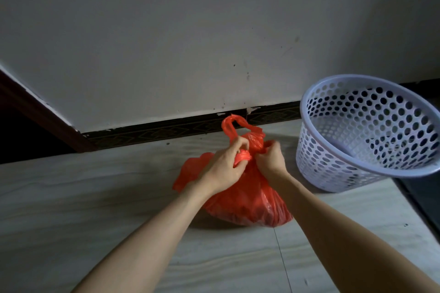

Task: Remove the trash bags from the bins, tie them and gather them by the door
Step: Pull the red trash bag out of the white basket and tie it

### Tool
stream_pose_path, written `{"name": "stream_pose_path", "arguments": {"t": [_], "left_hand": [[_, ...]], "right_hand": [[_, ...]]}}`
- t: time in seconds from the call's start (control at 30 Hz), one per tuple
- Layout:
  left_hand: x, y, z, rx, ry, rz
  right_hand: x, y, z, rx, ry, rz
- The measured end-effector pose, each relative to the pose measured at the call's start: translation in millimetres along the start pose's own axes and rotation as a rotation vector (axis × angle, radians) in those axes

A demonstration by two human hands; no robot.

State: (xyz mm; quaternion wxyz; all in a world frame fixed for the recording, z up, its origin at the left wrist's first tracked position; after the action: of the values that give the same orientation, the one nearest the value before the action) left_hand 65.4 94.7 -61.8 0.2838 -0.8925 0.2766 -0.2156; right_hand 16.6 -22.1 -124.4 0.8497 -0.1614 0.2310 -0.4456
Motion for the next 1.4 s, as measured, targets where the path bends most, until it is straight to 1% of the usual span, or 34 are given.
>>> {"name": "stream_pose_path", "arguments": {"t": [0.03,0.07,0.13,0.2,0.23,0.3,0.33,0.37,0.4,0.43,0.5,0.53,0.6,0.67,0.73,0.8,0.87,0.97,1.0,1.03,1.13,1.17,1.2,1.27,1.33,1.4], "left_hand": [[0,1,-2,0.016,0.034,-0.005],[1,3,0,0.028,0.031,-0.004],[3,4,14,0.103,-0.06,-0.015],[6,0,27,0.161,-0.126,-0.059],[7,-2,31,0.17,-0.152,-0.083],[9,-4,40,0.195,-0.196,-0.099],[10,-3,44,0.214,-0.211,-0.085],[10,-2,47,0.231,-0.236,-0.059],[10,-2,50,0.231,-0.271,-0.039],[9,-3,50,0.209,-0.3,-0.031],[10,-6,43,0.083,-0.282,-0.059],[9,-8,39,0.005,-0.266,-0.079],[8,-10,39,-0.128,-0.285,-0.109],[5,-10,44,-0.177,-0.319,-0.126],[5,-11,47,-0.187,-0.347,-0.128],[4,-9,46,-0.216,-0.367,-0.109],[3,-4,47,-0.296,-0.422,-0.077],[3,1,55,-0.371,-0.517,-0.04],[3,0,57,-0.375,-0.525,-0.036],[3,0,57,-0.376,-0.52,-0.035],[5,-4,47,-0.24,-0.406,-0.027],[5,-7,42,-0.17,-0.349,-0.033],[6,-9,37,-0.108,-0.297,-0.05],[5,-12,34,-0.047,-0.224,-0.058],[4,-6,35,0.009,-0.171,0.019],[2,-1,37,0.101,-0.146,0.079]], "right_hand": [[-2,1,4,-0.015,-0.039,0.023],[-4,3,9,-0.042,-0.091,0.061],[-10,10,21,-0.13,-0.229,0.137],[-20,19,29,-0.131,-0.328,0.24],[-25,22,32,-0.097,-0.352,0.293],[-33,24,32,-0.005,-0.318,0.372],[-35,24,32,0.042,-0.305,0.387],[-37,24,33,0.068,-0.337,0.387],[-39,24,34,0.043,-0.389,0.374],[-38,25,33,0.002,-0.438,0.355],[-35,24,30,-0.131,-0.473,0.31],[-35,24,30,-0.201,-0.48,0.306],[-38,29,32,-0.279,-0.495,0.352],[-39,32,31,-0.266,-0.433,0.418],[-35,33,22,-0.158,-0.252,0.479],[-34,33,11,0.019,-0.044,0.526],[-31,33,5,0.178,0.095,0.498],[-22,26,6,0.293,0.162,0.351],[-20,25,6,0.295,0.177,0.345],[-21,26,5,0.282,0.195,0.383],[-45,36,-4,0.233,0.311,0.669],[-52,37,-6,0.234,0.343,0.744],[-56,38,-5,0.258,0.363,0.783],[-53,36,0,0.355,0.386,0.759],[-44,32,4,0.438,0.404,0.667],[-36,27,3,0.458,0.403,0.595]]}}
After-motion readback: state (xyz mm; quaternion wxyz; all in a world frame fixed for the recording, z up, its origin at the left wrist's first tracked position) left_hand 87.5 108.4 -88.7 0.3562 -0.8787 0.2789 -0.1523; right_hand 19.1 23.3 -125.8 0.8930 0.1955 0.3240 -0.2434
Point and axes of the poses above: each hand's wrist, its own x-axis towards the middle knuckle, its own y-axis out of the palm, z = x × y, the point moved 9 cm from there along x, towards the middle knuckle, and after that the axes turned 12 degrees about -z, right-handed, at the moved point
